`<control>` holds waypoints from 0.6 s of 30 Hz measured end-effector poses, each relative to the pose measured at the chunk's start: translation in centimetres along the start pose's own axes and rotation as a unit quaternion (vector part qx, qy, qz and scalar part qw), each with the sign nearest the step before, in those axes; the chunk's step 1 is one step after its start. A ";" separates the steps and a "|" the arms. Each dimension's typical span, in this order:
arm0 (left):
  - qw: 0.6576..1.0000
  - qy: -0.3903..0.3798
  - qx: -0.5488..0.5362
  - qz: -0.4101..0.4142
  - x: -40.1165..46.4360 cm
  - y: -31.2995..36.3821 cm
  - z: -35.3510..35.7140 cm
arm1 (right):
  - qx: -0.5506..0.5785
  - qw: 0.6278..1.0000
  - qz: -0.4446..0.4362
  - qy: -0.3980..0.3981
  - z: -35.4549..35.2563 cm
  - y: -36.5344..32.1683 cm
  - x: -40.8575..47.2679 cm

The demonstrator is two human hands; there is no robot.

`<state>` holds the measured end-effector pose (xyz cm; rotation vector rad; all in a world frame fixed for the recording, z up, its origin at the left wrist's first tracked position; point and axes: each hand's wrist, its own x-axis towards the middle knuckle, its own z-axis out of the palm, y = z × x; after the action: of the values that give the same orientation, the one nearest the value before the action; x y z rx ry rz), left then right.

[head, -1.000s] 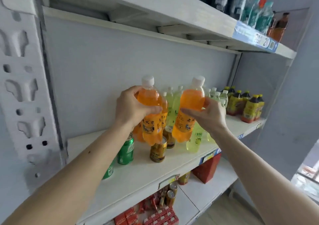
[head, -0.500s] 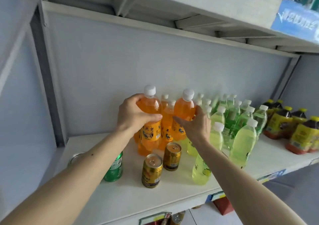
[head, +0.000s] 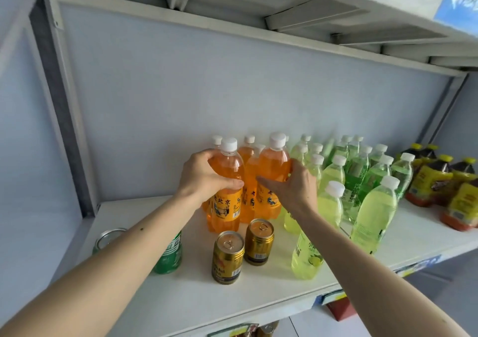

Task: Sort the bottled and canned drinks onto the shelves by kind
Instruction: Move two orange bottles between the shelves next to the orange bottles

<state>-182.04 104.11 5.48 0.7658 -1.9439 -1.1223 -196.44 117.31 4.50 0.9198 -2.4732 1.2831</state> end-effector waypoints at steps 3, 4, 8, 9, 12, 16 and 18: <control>1.000 -0.009 0.005 -0.006 0.0 -0.4 0.2 | -0.007 1.000 0.014 -0.025 0.3 0.2 0.0; 1.000 -0.011 0.007 -0.010 0.0 -0.6 0.3 | -0.009 0.999 0.018 -0.034 0.4 0.4 -0.1; 0.999 -0.026 0.013 -0.028 0.0 -1.3 0.5 | -0.008 0.997 0.044 -0.066 1.6 1.4 -0.7; 0.999 -0.030 0.016 -0.032 0.0 -1.4 0.6 | -0.006 0.996 0.053 -0.072 1.9 1.7 -0.7; 0.997 -0.052 0.026 -0.046 0.2 -1.7 0.8 | -0.002 0.992 0.084 -0.095 2.4 2.3 -0.8; 0.995 -0.078 0.041 -0.047 0.4 -2.3 1.1 | 0.009 0.987 0.110 -0.115 3.1 3.0 -0.8; 0.994 -0.083 0.048 -0.042 0.3 -2.6 1.3 | 0.021 0.986 0.113 -0.117 3.1 3.3 -0.7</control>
<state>-183.01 103.30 2.84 0.8370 -2.1347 -1.1815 -197.59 116.58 0.14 0.8640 -2.8111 1.3711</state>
